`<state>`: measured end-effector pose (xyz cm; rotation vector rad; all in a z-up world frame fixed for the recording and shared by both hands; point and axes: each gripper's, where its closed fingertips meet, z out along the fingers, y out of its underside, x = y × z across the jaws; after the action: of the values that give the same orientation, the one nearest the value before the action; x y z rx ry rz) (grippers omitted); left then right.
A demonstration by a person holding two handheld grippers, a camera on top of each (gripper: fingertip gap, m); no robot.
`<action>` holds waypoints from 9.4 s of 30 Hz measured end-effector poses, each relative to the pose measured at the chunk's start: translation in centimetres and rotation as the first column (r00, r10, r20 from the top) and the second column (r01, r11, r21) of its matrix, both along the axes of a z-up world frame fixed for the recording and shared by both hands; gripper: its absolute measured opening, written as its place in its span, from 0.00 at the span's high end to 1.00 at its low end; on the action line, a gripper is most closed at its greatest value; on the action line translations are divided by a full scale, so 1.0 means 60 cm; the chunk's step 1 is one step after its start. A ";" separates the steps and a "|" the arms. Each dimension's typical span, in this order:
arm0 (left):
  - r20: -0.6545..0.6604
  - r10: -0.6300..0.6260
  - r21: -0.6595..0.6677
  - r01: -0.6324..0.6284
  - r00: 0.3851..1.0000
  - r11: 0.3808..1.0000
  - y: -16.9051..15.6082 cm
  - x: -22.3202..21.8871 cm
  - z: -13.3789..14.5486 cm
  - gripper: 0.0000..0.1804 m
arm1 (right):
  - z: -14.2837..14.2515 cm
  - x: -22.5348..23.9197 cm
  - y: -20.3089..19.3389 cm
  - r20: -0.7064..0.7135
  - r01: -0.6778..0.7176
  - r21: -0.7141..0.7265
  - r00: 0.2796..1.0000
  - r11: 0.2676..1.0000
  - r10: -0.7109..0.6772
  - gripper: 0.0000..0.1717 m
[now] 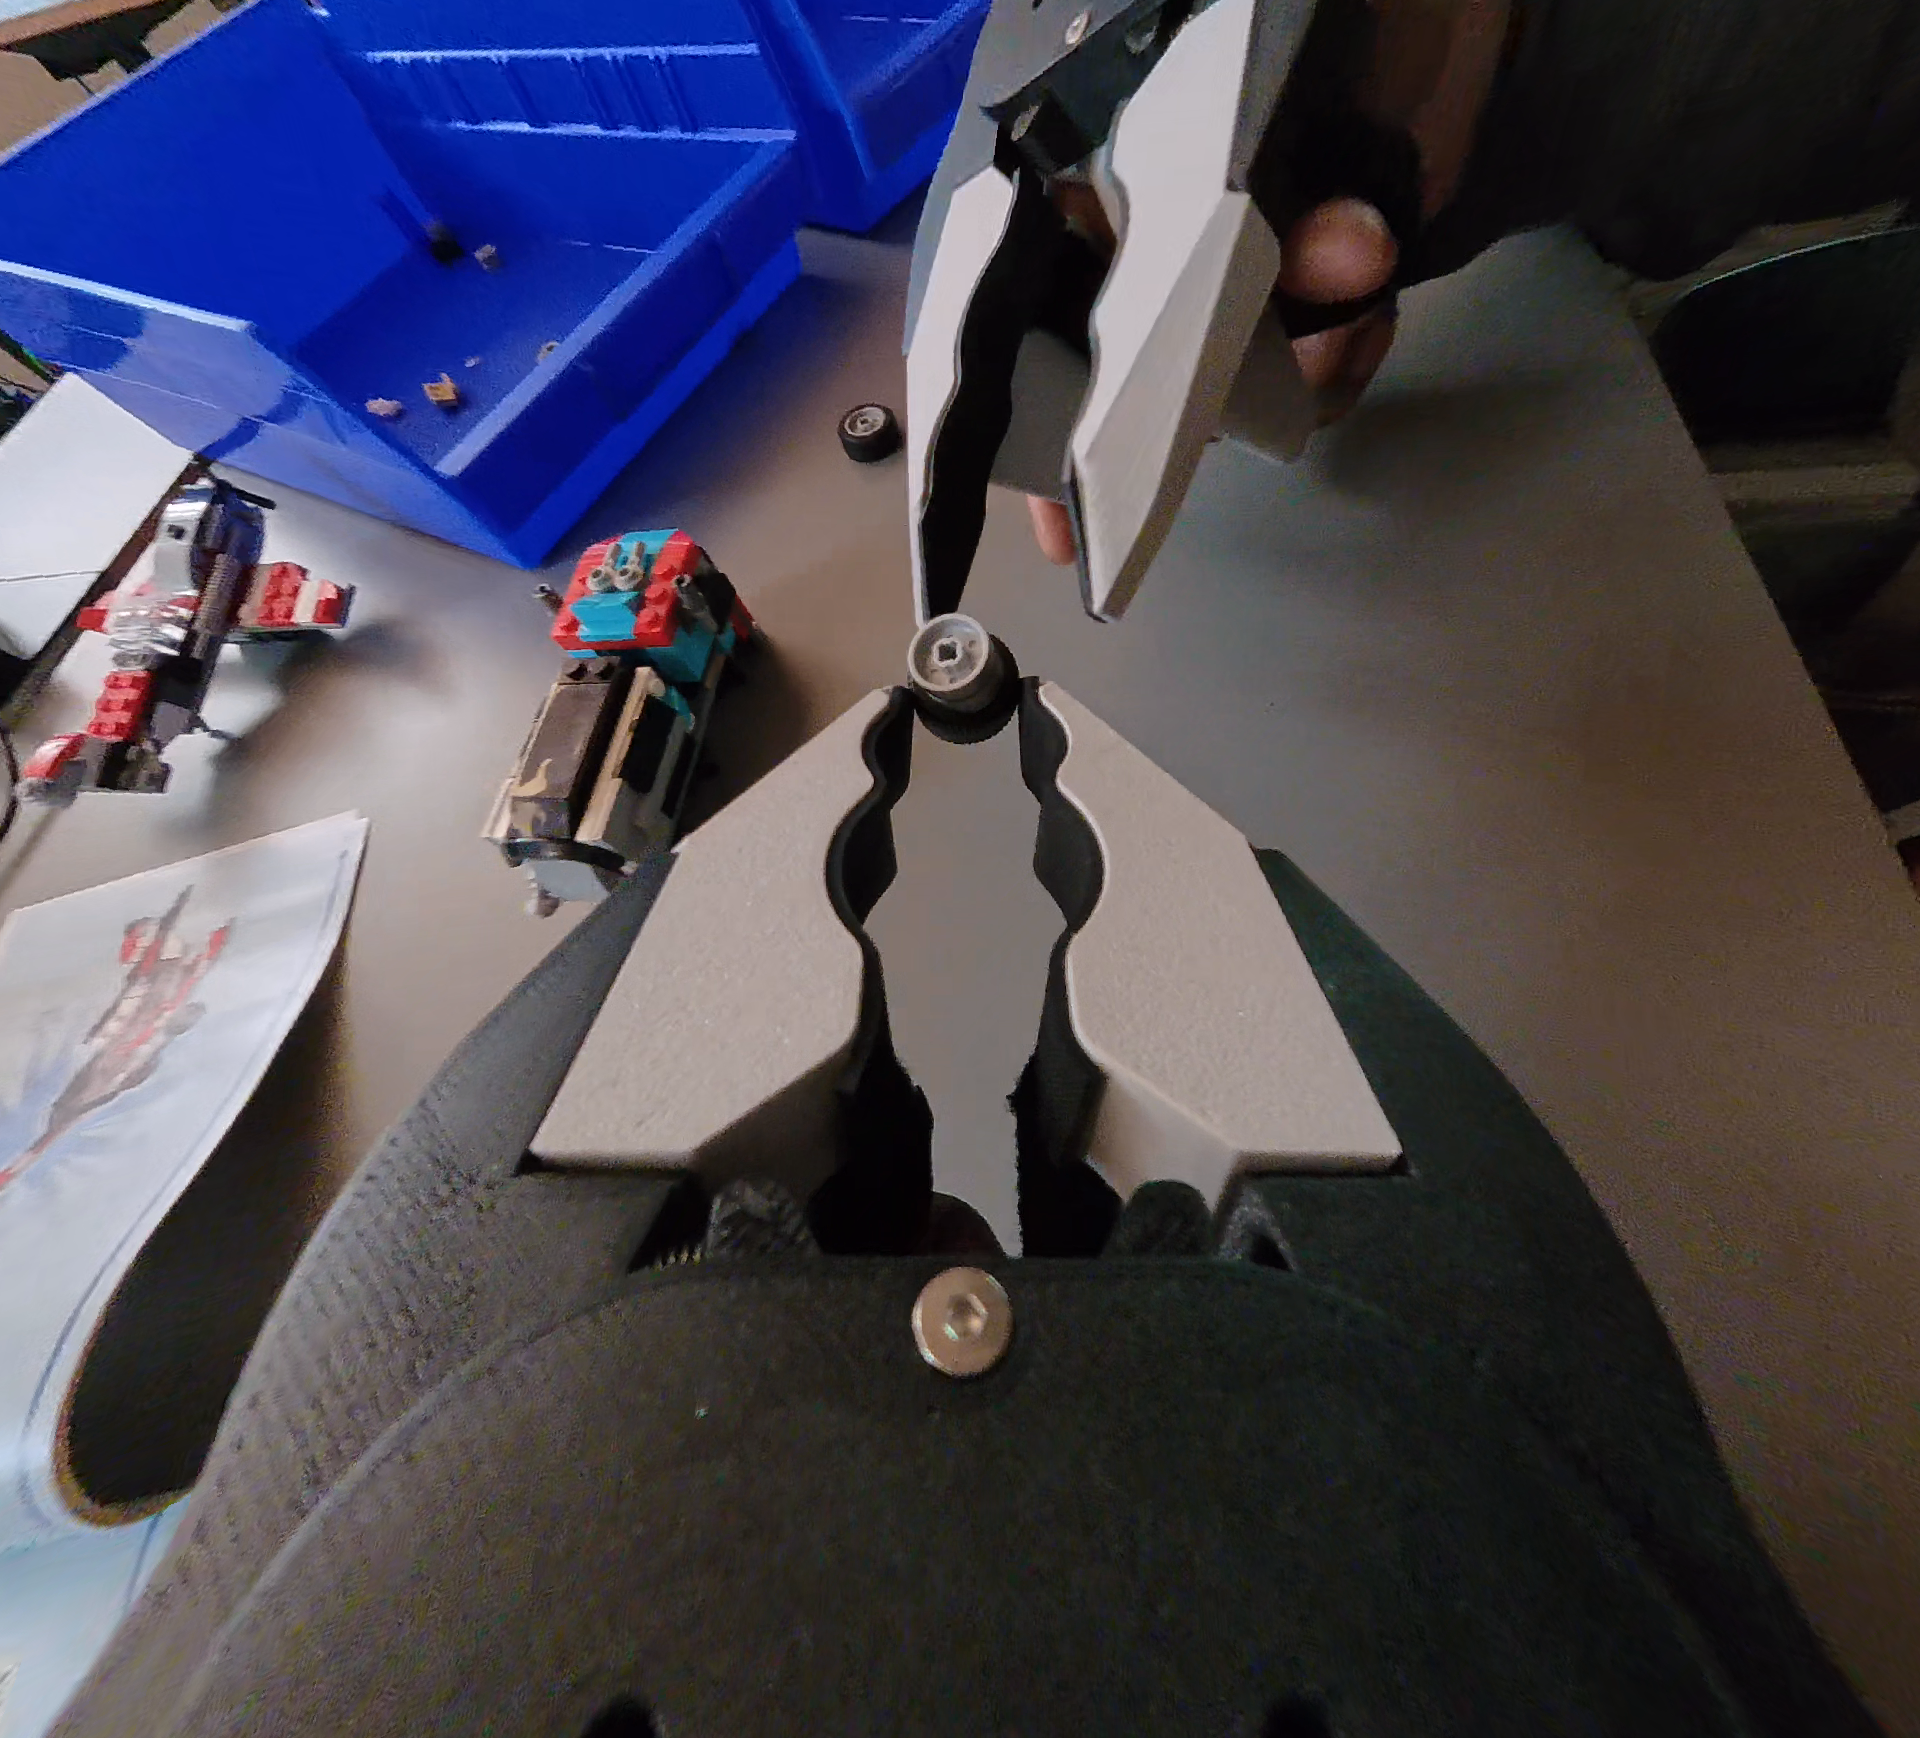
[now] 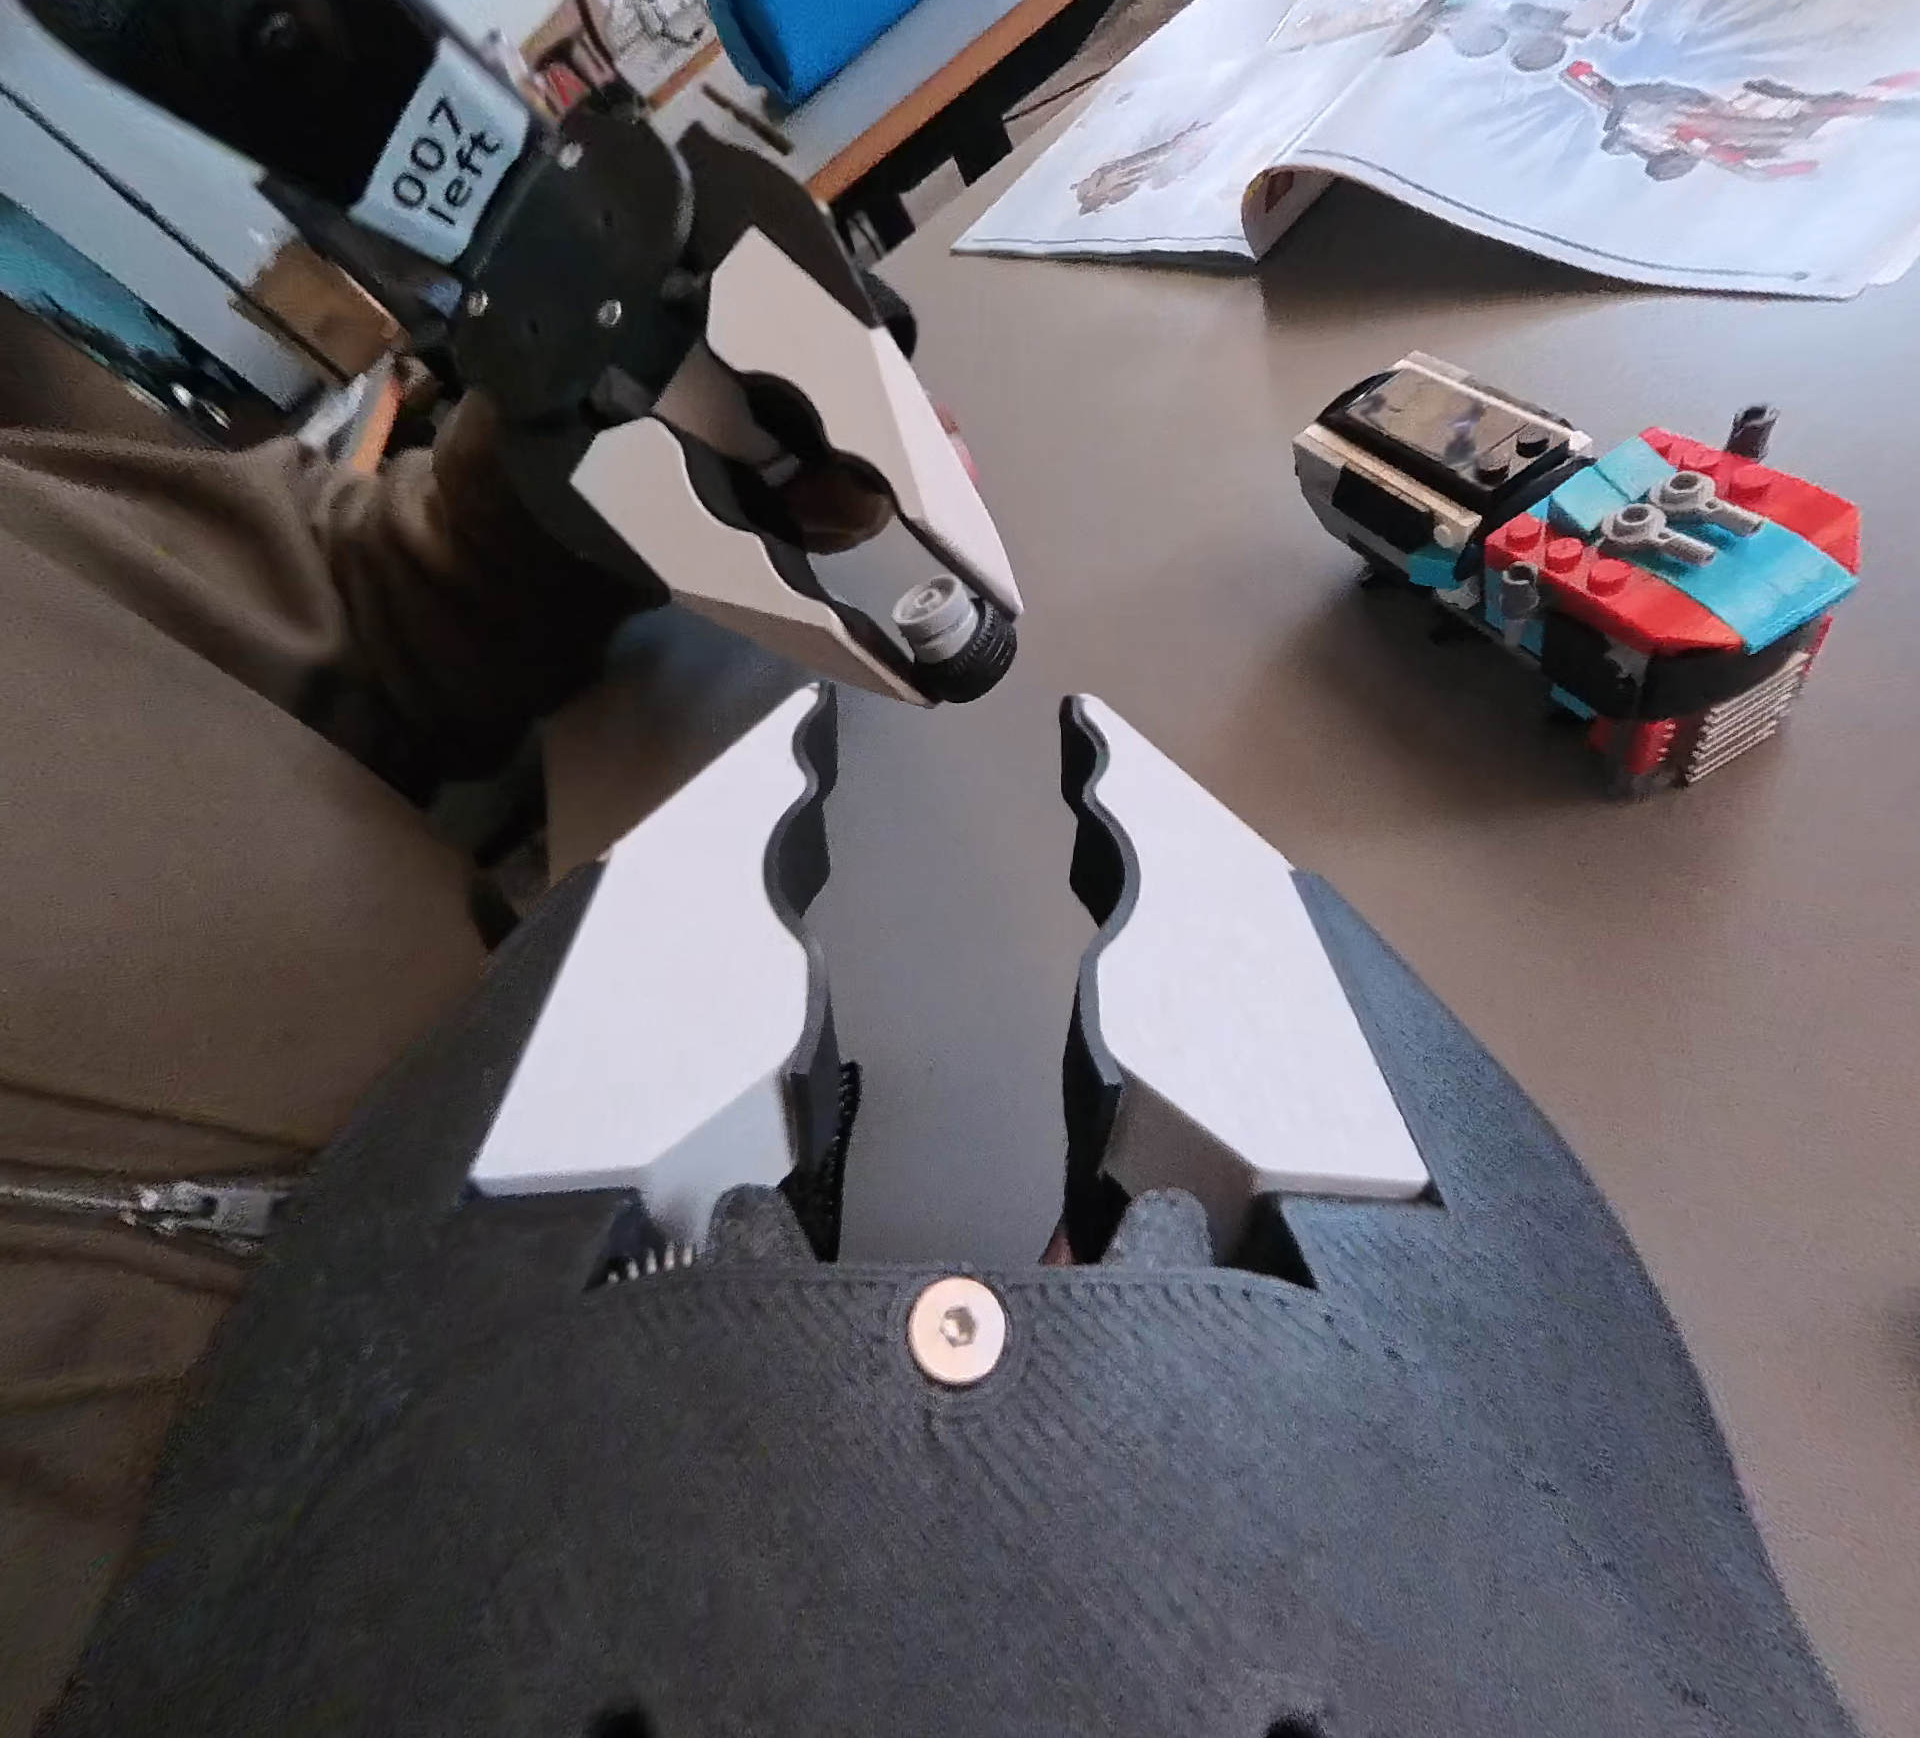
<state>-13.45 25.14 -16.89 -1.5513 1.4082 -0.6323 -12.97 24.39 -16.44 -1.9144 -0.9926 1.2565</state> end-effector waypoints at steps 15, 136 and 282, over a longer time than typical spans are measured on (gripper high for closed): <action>-0.022 0.008 0.073 -0.007 1.000 0.997 0.006 -0.024 0.001 0.88 | -0.001 -0.041 0.015 -0.103 0.008 -0.276 0.994 0.961 -0.038 0.76; 0.794 0.037 -0.303 0.343 0.606 0.889 0.002 -0.059 0.150 0.83 | 0.148 -0.086 0.012 -0.503 0.044 0.428 0.841 0.903 0.198 0.91; 0.651 0.115 -0.347 0.160 0.750 0.924 0.029 -0.035 0.108 0.90 | 0.097 -0.051 0.038 -0.386 0.115 0.365 0.922 0.924 0.038 0.91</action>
<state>-15.55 26.86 -10.40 -1.3754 0.7728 -1.3914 -16.04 26.66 -10.62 -1.3152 -0.9019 1.2474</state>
